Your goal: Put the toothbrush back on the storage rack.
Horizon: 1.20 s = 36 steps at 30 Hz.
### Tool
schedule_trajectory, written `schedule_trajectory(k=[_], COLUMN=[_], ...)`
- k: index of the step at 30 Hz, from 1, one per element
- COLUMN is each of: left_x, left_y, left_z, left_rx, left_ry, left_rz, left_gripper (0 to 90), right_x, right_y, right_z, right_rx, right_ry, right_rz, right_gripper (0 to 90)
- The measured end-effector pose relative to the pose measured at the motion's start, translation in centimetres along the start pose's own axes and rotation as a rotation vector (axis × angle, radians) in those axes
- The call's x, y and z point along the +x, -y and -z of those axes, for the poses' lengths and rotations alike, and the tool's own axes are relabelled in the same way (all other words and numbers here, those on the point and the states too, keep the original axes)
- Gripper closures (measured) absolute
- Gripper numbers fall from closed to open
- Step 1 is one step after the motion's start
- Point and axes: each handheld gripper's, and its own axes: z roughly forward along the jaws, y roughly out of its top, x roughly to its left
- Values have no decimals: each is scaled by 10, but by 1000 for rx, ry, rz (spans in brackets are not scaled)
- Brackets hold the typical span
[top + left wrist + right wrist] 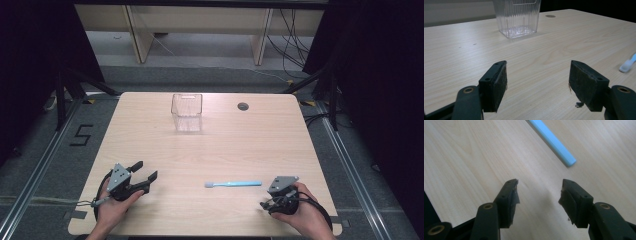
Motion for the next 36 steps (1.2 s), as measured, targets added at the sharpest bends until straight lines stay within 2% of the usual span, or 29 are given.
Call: schedule_trajectory(k=[1,2,3,4,5,7,8,9,10,12,13,14,15,16,17,19,22,24,25,26,27,28,32,33,36], left_x=[1,1,-1,-1,1,0,-1,1,0,0,1,1,0,1,0,0,0,0,0,0,0,0,0,-1,-2], left_y=[-2,-3,-4,-4,-6,-7,-7,-6,-5,-4,-3,-3,-2,-2,-1,-1,-1,0,0,0,0,0,0,0,0], left_z=[-2,-2,0,0,-2,-2,1,-2,0,0,-2,-3,-1,-2,-3,-2,-2,-4,-4,-4,-4,-4,-3,-3,-3], left_rx=[-19,-20,3,3,-22,-23,-1,-25,0,2,-13,-15,5,5,-3,11,4,-12,-12,-12,-12,-12,-12,-13,-15], left_ry=[21,25,11,11,28,27,14,32,18,20,33,37,27,35,38,33,34,41,42,41,40,40,39,38,37], left_rz=[-25,-23,-8,-8,-28,-23,-11,-26,-14,-11,-33,-29,-20,-34,-22,-30,-31,-31,-35,-35,-35,-35,-35,-35,-39], left_gripper=[304,304,304,304,305,305,305,304,304,303,303,302,302,302,302,301,300,299,299,299,299,299,300,301,301], right_x=[-2,-3,-4,-4,-6,-8,-10,-14,-15,-16,-17,-19,-19,-21,-22,-24,-26,-28,-29,-29,-31,-30,-29,-29,-29], right_y=[-4,-6,-9,-9,-15,-18,-20,-26,-28,-31,-34,-38,-41,-48,-52,-59,-69,-76,-79,-82,-86,-88,-97,-102,-106], right_z=[-1,-1,-1,-1,-1,-2,-3,-4,-3,-3,-3,-2,-3,-3,-4,-7,-12,-16,-17,-19,-22,-23,-30,-35,-39], right_rx=[11,16,31,31,50,58,65,82,98,102,111,123,131,156,165,185,227,237,245,254,267,297,340,360,382], right_ry=[4,7,1,1,-6,-13,-9,-13,-14,-21,-27,-25,-33,-42,-48,-64,-85,-113,-117,-123,-113,-109,-135,-148,-158], right_rz=[38,58,66,66,86,100,114,146,148,159,166,178,192,223,243,278,299,335,336,352,389,380,406,433,439], right_gripper=[478,483,490,490,495,500,502,508,512,516,524,528,531,538,541,545,546,550,550,552,553,555,560,568,580])
